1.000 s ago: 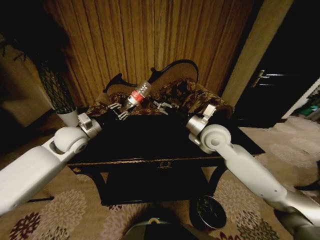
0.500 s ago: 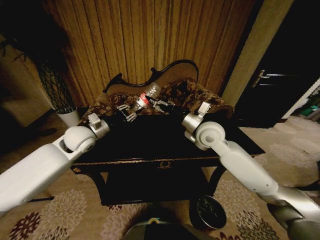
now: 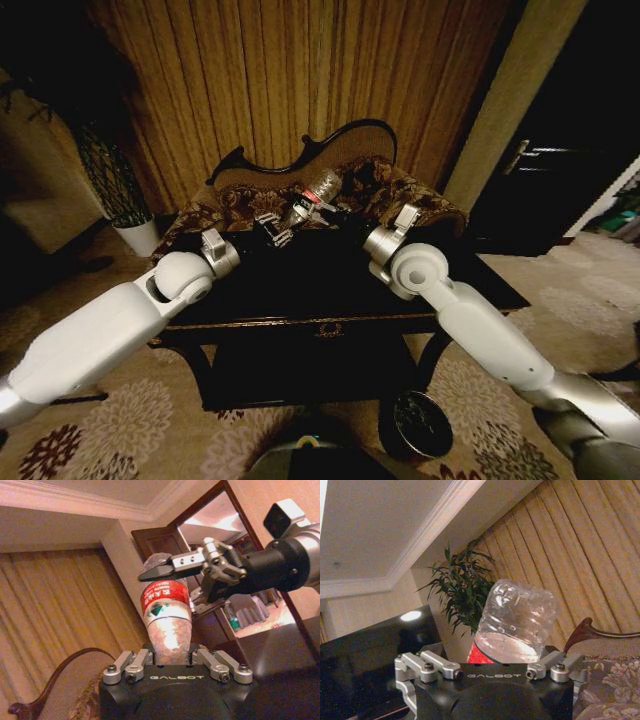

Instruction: Move to the front of the table and place the trash on the table into the trash bin.

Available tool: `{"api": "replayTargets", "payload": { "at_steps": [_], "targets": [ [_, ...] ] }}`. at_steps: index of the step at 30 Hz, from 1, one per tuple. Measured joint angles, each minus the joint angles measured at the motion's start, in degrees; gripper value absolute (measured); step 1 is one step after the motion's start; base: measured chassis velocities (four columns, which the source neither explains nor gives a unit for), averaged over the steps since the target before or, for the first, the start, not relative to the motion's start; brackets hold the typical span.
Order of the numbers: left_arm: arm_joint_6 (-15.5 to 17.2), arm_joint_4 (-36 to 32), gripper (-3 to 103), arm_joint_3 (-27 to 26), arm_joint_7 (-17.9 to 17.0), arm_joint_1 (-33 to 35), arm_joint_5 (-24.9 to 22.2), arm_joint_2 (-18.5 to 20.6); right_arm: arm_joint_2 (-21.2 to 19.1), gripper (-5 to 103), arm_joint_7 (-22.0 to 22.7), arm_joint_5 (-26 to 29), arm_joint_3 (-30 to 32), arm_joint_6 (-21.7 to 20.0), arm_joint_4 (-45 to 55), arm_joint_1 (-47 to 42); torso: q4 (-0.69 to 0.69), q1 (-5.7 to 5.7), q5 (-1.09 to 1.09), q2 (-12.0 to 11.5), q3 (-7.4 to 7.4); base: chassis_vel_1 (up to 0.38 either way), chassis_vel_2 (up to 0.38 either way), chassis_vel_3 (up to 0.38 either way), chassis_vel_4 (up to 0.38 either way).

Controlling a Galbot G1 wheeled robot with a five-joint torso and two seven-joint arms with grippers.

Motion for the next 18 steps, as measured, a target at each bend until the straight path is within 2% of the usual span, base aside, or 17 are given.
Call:
{"api": "replayTargets", "payload": {
  "at_steps": [6,11,14,17,18],
  "targets": [
    [0.11,-0.16,29,0.35,0.15,0.02,0.14,-0.12,0.24,87,0.06,-0.15,0.21,-0.03,-0.61,0.01,0.00,0.00,0.00,0.00,0.00,0.000,0.000,0.000,0.000],
    [0.16,-0.18,29,0.24,0.26,0.40,0.29,-0.02,0.41,71,0.12,-0.24,0.36,-0.03,-0.89,0.01,0.00,0.00,0.00,0.00,0.00,0.000,0.000,0.000,0.000],
    [0.16,-0.17,29,0.18,0.29,0.47,0.30,0.05,0.44,68,0.14,-0.26,0.37,-0.03,-0.91,0.03,0.00,0.00,0.00,0.00,0.00,0.000,0.000,0.000,0.000],
    [0.16,-0.09,29,0.06,0.40,0.65,0.41,0.16,0.45,57,0.14,-0.32,0.37,-0.04,-0.91,0.03,0.00,0.00,-0.01,0.00,0.00,0.000,0.000,0.000,0.000],
    [0.16,-0.09,29,0.06,0.40,0.65,0.41,0.16,0.45,57,0.14,-0.32,0.37,-0.04,-0.91,0.03,0.00,0.00,-0.01,0.00,0.00,0.000,0.000,0.000,0.000]
  ]
}}
